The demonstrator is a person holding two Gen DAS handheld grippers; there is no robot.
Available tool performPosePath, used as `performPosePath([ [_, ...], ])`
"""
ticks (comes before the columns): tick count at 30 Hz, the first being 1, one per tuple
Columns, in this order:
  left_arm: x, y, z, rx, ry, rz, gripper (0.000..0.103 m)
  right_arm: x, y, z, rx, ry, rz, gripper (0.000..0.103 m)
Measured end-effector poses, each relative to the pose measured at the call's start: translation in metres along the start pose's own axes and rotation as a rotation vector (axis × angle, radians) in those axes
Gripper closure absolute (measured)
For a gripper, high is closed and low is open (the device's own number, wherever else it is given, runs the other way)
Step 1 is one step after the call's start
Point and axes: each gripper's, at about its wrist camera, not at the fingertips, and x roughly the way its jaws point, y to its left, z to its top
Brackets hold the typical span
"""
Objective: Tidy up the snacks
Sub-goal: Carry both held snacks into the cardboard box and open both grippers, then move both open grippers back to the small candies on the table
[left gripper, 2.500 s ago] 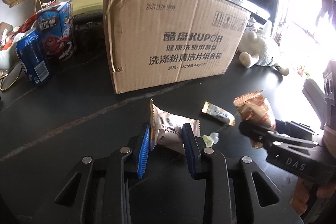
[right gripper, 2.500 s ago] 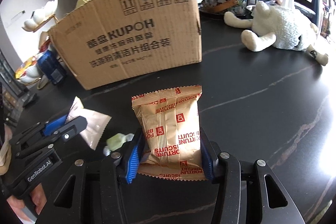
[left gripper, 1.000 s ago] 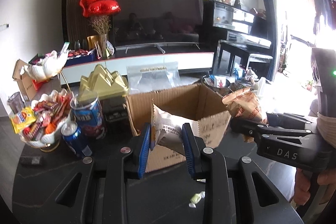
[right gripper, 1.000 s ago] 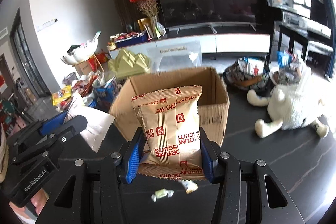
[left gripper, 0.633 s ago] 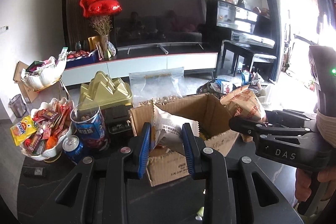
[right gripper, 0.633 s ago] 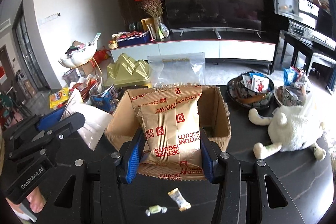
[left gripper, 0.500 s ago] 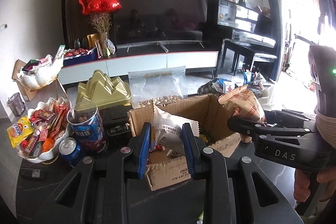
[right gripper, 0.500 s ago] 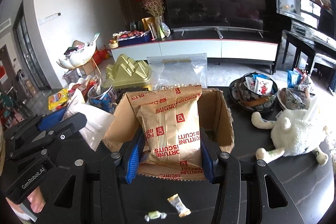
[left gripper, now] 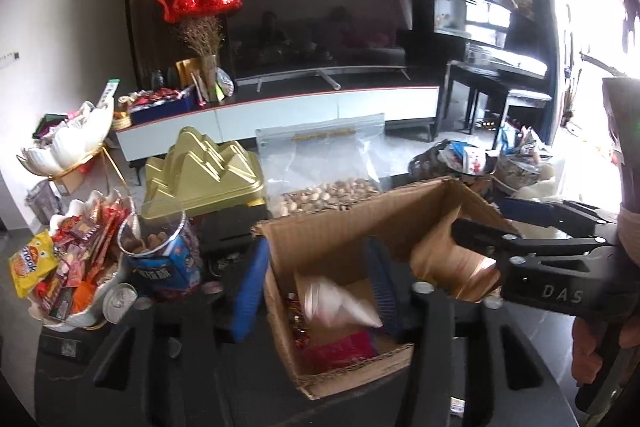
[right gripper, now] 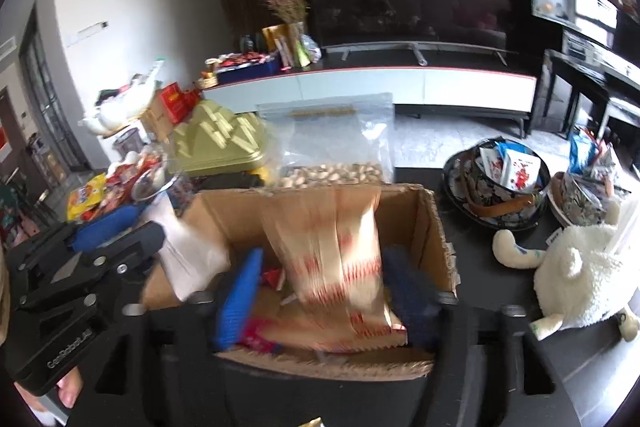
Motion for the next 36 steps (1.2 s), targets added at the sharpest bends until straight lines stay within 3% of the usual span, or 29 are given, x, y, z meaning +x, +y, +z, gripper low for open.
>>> performPosePath([
  [6, -0.019, -0.003, -0.009, 0.014, -0.027, 0.01, 0.047, -0.013, 0.002, -0.012, -0.035, -0.029, -0.012, 0.03],
  [15, -0.067, -0.013, -0.027, -0.01, -0.054, -0.024, 0.037, -0.067, 0.016, -0.036, -0.066, -0.102, -0.01, 0.03],
  [24, -0.115, -0.036, -0.051, 0.027, -0.124, -0.033, 0.033, -0.109, 0.012, -0.073, -0.019, -0.128, 0.021, 0.03],
  [36, -0.119, -0.045, -0.105, 0.012, -0.094, -0.038, 0.03, -0.12, 0.007, -0.127, -0.011, -0.13, -0.027, 0.03],
])
